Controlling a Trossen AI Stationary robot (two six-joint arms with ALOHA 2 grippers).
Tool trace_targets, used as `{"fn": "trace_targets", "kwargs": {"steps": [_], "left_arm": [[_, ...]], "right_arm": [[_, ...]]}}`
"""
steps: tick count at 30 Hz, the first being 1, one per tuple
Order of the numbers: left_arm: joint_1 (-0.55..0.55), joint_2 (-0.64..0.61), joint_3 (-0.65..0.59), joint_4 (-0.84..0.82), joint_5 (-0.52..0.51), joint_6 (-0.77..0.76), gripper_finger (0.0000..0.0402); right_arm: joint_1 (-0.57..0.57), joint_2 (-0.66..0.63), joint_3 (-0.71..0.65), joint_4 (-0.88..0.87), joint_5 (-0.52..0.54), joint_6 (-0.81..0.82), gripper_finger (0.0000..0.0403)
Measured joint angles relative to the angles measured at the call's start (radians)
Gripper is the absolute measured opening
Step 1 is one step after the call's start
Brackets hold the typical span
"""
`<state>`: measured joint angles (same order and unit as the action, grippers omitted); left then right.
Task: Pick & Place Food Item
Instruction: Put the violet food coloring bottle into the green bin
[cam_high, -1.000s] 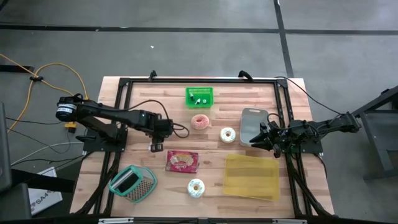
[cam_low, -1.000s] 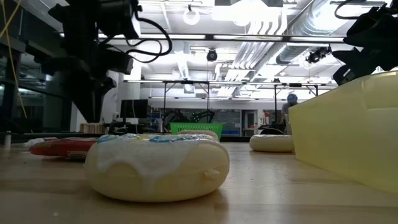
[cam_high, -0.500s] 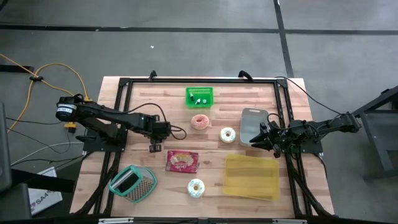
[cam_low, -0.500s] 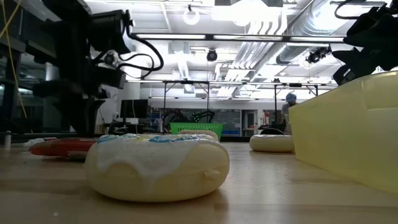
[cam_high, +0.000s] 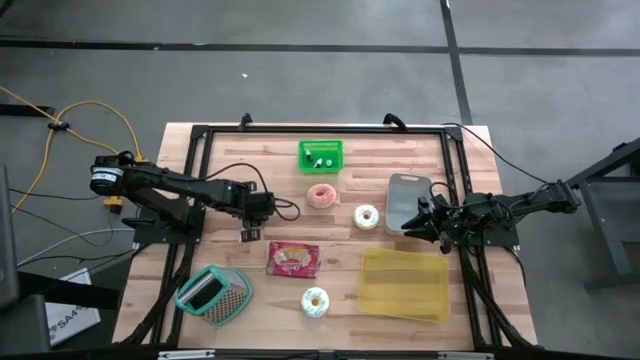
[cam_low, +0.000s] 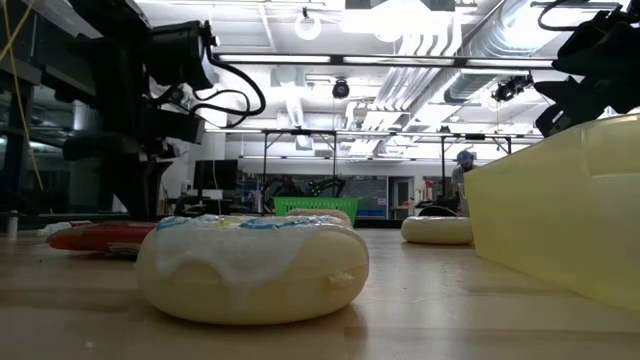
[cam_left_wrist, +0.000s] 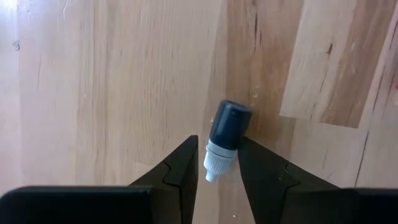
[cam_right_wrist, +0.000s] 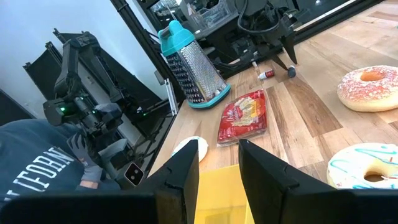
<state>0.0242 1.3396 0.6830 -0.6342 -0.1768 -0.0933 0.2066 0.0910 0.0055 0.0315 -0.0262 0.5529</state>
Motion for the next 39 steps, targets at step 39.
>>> {"fn": "trace_targets", "kwargs": {"steps": [39], "left_arm": [[0.021,0.090,0.002,0.041,0.043,0.011,0.0070]], "right_arm": [[0.000,0.000,0.000,0.000,0.000,0.000,0.0100]]}}
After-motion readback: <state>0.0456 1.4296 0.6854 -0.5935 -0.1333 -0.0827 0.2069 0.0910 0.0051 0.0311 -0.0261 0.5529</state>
